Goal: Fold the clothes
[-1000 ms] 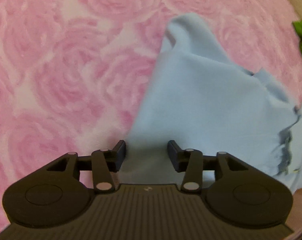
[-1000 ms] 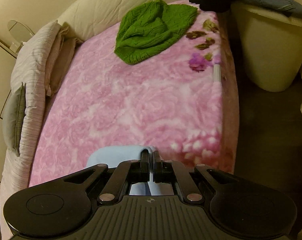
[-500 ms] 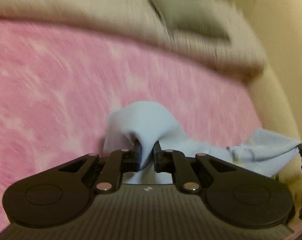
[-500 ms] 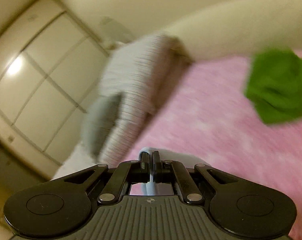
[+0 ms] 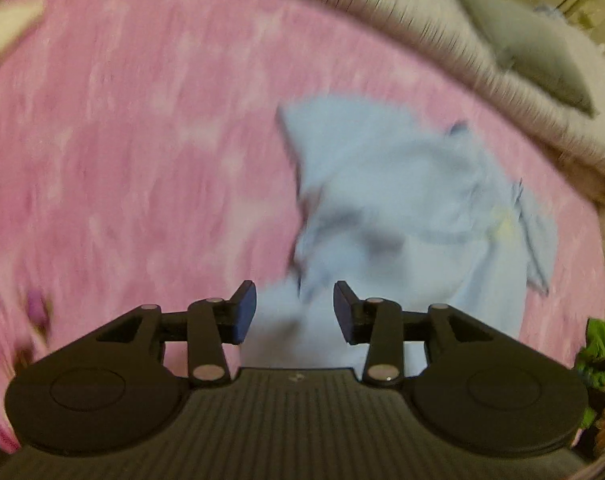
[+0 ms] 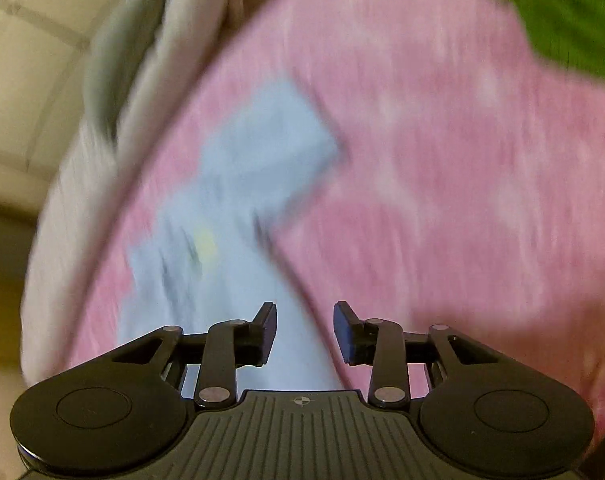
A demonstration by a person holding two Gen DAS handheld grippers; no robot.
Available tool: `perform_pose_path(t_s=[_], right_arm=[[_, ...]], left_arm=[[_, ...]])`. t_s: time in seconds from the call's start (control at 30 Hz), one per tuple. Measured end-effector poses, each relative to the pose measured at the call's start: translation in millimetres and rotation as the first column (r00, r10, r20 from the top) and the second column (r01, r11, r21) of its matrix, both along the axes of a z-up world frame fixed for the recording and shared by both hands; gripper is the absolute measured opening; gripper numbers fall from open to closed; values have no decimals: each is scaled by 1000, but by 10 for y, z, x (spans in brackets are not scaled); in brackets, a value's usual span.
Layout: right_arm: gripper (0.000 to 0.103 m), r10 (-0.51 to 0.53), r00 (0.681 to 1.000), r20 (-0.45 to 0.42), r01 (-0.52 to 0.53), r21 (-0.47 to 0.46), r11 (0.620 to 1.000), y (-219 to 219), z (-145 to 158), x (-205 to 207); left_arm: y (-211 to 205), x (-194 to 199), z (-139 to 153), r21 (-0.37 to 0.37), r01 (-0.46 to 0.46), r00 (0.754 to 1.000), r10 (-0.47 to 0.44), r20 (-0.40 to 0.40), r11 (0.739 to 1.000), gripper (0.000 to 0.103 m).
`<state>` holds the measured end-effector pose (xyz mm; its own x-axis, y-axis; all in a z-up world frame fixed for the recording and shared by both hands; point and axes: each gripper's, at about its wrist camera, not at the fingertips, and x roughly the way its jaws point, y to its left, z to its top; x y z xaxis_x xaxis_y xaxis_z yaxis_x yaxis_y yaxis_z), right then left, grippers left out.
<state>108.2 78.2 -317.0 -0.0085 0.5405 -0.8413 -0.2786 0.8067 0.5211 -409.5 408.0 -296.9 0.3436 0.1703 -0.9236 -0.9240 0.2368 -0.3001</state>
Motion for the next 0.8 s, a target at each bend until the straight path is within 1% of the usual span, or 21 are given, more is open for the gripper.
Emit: perform_pose_path(t_s=[0.03, 0.1, 0.2, 0.23, 0.3, 0.37, 0.47, 0.53, 0.57, 0.6, 0.63, 0.67, 0.7, 0.73, 0.8], right_arm=[[36, 25, 1000, -17, -26, -29, 999, -49, -90, -111], [36, 76, 996, -48, -79, -83, 993, -146, -259, -327], [36, 178, 983, -38, -182, -135, 974, -214, -374, -564], [36, 228, 973, -40, -231, -151, 961, -210, -421, -637], [36, 304, 952, -37, -306, -171, 937, -199, -519, -787], [36, 335, 942, -27, -335, -161, 928, -176, -586, -893], [37, 356, 934, -4, -354, -133, 926, -113, -720, -1018], [39, 343, 939, 9, -340, -118, 933, -55, -815, -1059], [40, 330, 944, 10, -327, -111, 938, -21, -859, -1071], [40, 319, 948, -1, -318, -104, 942, 25, -890, -1074], [40, 310, 951, -12, -309, -101, 946, 58, -939, -1094], [38, 305, 952, -5, -304, -108, 947, 81, -950, -1118], [29, 303, 953, 0, -301, -114, 947, 103, -954, -1136], [5, 312, 950, 0, -309, -119, 944, 123, -932, -1133], [5, 329, 944, 2, -327, -114, 938, 126, -830, -1107]], left_arm=[[-82, -7, -65, -19, 2, 1000, -2, -7, 1000, 37], [-194, 12, -97, -6, 34, 999, -34, -32, 999, 37], [-363, 41, -146, 12, 84, 994, -83, -69, 996, 38], [-407, 68, -155, 33, 113, 990, -110, -88, 993, 42], [-432, 143, -205, 106, 217, 969, -201, -143, 970, 48], [-405, 181, -332, 131, 288, 949, -265, -168, 949, 48], [-298, 227, -555, 130, 340, 935, -321, -149, 931, 48], [-227, 257, -704, 130, 375, 924, -358, -136, 918, 50], [-191, 265, -775, 127, 381, 922, -367, -125, 916, 50], [-155, 260, -843, 120, 373, 926, -362, -106, 920, 46], [-124, 253, -894, 111, 362, 932, -354, -84, 926, 34], [-110, 239, -904, 100, 344, 939, -340, -58, 934, 25], [-109, 224, -891, 92, 325, 946, -324, -32, 941, 14], [-118, 210, -865, 86, 311, 950, -311, -13, 946, 12], [-186, 169, -724, 89, 308, 951, -310, 7, 947, 11]])
